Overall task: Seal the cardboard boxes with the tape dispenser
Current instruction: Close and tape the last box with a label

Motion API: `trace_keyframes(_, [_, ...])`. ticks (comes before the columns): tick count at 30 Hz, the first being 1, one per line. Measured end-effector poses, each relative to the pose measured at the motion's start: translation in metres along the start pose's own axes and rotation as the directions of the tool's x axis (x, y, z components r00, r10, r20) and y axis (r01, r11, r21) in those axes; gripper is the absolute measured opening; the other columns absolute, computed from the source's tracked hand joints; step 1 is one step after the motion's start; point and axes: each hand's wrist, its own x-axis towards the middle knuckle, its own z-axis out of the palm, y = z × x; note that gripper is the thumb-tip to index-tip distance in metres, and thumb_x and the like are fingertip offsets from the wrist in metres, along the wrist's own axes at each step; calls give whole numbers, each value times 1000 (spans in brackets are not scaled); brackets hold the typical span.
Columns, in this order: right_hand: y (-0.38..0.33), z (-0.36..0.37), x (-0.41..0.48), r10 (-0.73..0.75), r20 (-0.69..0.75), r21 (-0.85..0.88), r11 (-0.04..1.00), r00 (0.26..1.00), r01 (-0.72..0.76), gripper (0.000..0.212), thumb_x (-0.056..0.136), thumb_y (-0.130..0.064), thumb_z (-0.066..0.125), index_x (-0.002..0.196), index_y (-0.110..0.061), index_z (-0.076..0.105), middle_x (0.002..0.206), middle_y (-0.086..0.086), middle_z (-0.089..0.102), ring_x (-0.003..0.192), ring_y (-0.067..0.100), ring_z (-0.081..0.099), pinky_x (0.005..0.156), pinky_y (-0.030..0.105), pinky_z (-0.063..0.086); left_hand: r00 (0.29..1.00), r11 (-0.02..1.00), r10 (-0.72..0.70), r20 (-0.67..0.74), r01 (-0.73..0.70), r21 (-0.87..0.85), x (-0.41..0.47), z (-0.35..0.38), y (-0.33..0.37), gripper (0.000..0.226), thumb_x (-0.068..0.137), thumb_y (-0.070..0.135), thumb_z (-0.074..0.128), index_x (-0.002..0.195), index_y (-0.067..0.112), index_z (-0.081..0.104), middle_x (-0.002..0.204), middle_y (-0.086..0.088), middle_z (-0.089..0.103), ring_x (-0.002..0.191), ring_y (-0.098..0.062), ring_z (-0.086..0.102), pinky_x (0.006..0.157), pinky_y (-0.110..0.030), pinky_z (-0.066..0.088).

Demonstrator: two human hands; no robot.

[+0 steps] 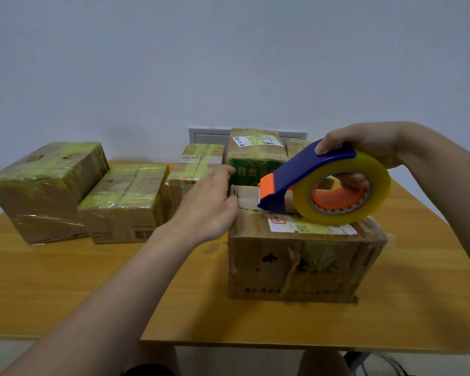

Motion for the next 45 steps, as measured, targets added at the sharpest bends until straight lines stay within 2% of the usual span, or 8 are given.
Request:
trace_keyframes(6, [3,1,1,-2,3,45,999,1000,2,44,66,-49,71,80,-9,79,52,13,56,40,21,52,45,29,49,887,998,32,460,-54,34,4,8,5,118,77,96,36,165,33,-8,172,13,-18,157,-14,-19,128,-55,2])
trace_keyframes(10, [4,1,0,-12,4,60,998,1000,12,40,68,-47,70,73,-8,78,48,12,54,39,21,50,44,29,47,857,935,-5,515,-179,306,22,2,14,149,44,107,50,165,36,1,174,7,-3,160,-29,-9,125,-58,11])
trace_keyframes(16, [3,-2,-13,-42,56,214,976,998,29,35,64,-38,87,88,-14,82,75,10,76,60,23,72,56,33,58,854,916,178,489,-325,235,27,-3,8,100,50,92,65,131,40,35,115,7,37,110,-21,36,98,-42,48])
trace_keyframes(20, [-2,5,-17,-67,226,212,977,972,18,59,82,-42,77,122,-1,64,74,13,73,60,25,70,61,37,59,843,925,187,505,-325,199,17,-18,-7,114,47,90,63,143,36,34,117,10,37,114,-15,36,102,-39,45])
trace_keyframes(25, [8,-13,-54,-66,73,259,965,995,45,55,68,-48,85,87,2,71,45,13,51,38,25,50,46,35,48,860,962,80,503,-200,188,4,-39,-30,133,49,86,63,159,34,13,138,13,32,129,-11,31,113,-42,40])
trace_keyframes(33, [18,0,-61,-245,-19,246,938,969,242,78,70,-51,81,112,11,57,45,14,50,39,26,49,49,33,49,859,965,117,498,-217,148,2,-33,-17,138,49,90,70,163,38,13,153,16,28,139,-13,28,119,-41,31])
trace_keyframes(40, [7,28,-29,-322,26,166,935,946,314,50,74,-55,74,86,-7,76,52,9,60,45,20,55,53,31,51,975,917,105,197,-18,-398,-15,-20,-39,38,102,34,63,139,36,63,153,15,47,143,-7,40,121,-41,33])
trace_keyframes(45, [6,29,-14,-300,-81,167,936,951,310,29,69,-47,70,76,-22,79,69,6,69,53,19,61,50,28,53,994,892,72,-79,-100,-441,-26,-21,-57,18,90,19,79,108,24,78,122,3,63,87,2,60,73,-13,47])
